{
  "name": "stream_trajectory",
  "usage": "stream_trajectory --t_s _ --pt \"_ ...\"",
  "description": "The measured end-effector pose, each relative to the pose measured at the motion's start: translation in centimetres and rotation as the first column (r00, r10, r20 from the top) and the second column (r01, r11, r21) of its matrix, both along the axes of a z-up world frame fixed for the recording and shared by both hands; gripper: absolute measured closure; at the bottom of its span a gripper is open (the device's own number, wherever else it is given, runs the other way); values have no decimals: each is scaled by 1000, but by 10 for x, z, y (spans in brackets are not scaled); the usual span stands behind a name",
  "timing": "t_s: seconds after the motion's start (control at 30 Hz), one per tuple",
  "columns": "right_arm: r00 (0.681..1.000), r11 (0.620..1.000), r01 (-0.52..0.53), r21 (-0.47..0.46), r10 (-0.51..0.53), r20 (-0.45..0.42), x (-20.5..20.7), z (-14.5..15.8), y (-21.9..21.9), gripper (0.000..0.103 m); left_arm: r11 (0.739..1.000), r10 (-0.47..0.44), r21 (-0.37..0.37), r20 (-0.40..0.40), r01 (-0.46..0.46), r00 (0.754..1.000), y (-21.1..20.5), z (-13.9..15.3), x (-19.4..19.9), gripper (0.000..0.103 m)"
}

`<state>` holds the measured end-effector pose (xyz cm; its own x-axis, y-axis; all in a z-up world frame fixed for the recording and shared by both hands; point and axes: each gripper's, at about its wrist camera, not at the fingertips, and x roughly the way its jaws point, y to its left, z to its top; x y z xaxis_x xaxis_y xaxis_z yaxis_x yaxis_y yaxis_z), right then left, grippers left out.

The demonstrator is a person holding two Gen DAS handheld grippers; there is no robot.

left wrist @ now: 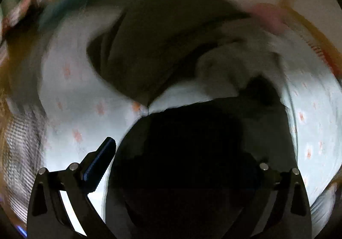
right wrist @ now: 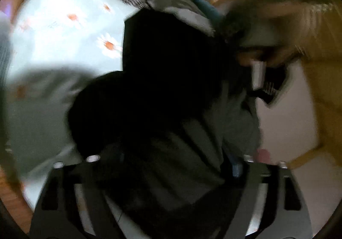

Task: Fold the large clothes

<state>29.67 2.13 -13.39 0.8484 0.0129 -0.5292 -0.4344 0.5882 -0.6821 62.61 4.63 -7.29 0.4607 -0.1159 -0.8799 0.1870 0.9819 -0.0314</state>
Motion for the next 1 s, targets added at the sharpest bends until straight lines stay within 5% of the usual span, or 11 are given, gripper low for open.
stream_trajectory --t_s 0.1,0.23,0.3,0.37,0.43,0.5,0.7,0.9,1.0 --pt "991 981 -44 187 66 -114 -13 29 -31 16 996 63 -65 5 -62 998 18 -34 5 4" --pt "963 803 24 595 142 -230 -5 96 -105 9 988 93 -130 35 -88 995 29 -53 -9 4" --pt "966 734 128 666 61 -253 24 116 -138 4 979 100 -180 22 -94 995 35 -59 -6 4" --pt "932 675 273 686 -7 -364 72 115 -166 4 978 104 -184 26 -98 994 35 -63 -5 4" --pt "891 701 359 616 -60 -451 113 96 -168 4 984 102 -154 38 -95 994 32 -65 -6 4" --pt "817 751 434 498 -95 -568 142 54 -156 3 991 100 -92 62 -94 993 26 -69 -5 4" --pt "851 770 417 484 -144 -504 140 28 -145 3 996 91 -5 90 -91 992 14 -83 -3 4" --pt "834 759 423 495 -113 -540 156 7 -148 3 995 96 -45 47 -93 994 22 -92 5 4" --pt "836 757 424 497 -116 -536 154 3 -151 3 976 168 -142 15 -164 986 38 -65 -12 5"
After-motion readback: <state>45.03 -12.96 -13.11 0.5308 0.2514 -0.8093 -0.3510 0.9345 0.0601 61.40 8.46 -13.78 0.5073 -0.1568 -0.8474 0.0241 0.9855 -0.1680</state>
